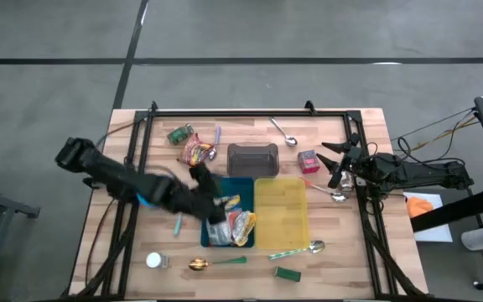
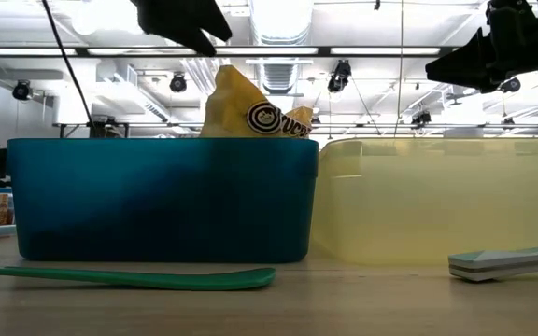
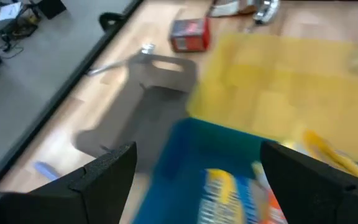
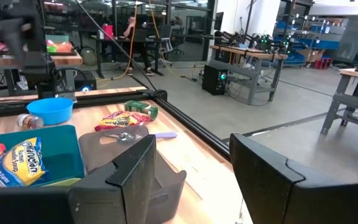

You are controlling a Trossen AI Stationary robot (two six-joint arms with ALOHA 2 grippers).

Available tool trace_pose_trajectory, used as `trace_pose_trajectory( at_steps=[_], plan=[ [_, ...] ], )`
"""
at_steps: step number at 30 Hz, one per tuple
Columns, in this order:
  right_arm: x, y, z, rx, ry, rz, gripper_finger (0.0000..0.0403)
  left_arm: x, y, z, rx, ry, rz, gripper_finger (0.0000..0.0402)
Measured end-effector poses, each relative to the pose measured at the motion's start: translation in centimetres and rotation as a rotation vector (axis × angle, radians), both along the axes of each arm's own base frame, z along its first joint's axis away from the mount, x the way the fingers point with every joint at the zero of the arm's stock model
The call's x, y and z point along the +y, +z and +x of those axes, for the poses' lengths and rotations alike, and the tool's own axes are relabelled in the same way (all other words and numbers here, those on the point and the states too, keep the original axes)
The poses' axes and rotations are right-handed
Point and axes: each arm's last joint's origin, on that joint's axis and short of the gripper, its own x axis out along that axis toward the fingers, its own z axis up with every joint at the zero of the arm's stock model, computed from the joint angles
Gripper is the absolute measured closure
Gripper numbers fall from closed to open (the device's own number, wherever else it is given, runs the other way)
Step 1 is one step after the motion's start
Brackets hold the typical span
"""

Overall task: Pick & Place Food Item
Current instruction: Put the red noodle pack into the blue bin

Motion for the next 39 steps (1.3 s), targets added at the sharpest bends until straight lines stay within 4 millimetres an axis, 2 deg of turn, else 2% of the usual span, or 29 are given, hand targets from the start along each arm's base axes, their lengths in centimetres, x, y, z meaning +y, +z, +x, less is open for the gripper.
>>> trace_pose_trajectory(
  at_steps=[5, 8, 11, 15, 22, 26, 34, 39],
  plan=[
    [0.0, 0.0, 0.0, 0.000, 0.001, 0.000, 0.0203, 5.9, 2.6, -0.9, -0.032, 0.042, -0.077, 0.0056],
    [0.0, 0.0, 0.0, 0.000, 0.000, 0.000, 0.0203, 8.5, 2.1, -1.4, -0.014, 0.096, -0.104, 0.0056],
    [0.0, 0.0, 0.0, 0.000, 0.000, 0.000, 0.0203, 9.7, 0.4, -1.8, 0.036, 0.138, -0.110, 0.0056],
    [0.0, 0.0, 0.0, 0.000, 0.000, 0.000, 0.0203, 10.0, -1.5, -2.2, 0.093, 0.145, -0.119, 0.0056],
    [0.0, 0.0, 0.0, 0.000, 0.000, 0.000, 0.0203, 11.2, -1.9, -2.4, 0.158, 0.125, -0.014, 0.0056],
    [0.0, 0.0, 0.0, 0.000, 0.000, 0.000, 0.0203, 13.5, -2.0, -2.8, 0.207, 0.133, 0.000, 0.0056],
    [0.0, 0.0, 0.0, 0.000, 0.001, 0.000, 0.0203, 19.8, -2.9, -4.5, 0.245, 0.145, -0.148, 0.0056],
    [0.0, 0.0, 0.0, -0.001, 0.000, 0.000, 0.0203, 21.8, -4.6, -4.1, 0.309, 0.097, -0.171, 0.0056]
  ],
)
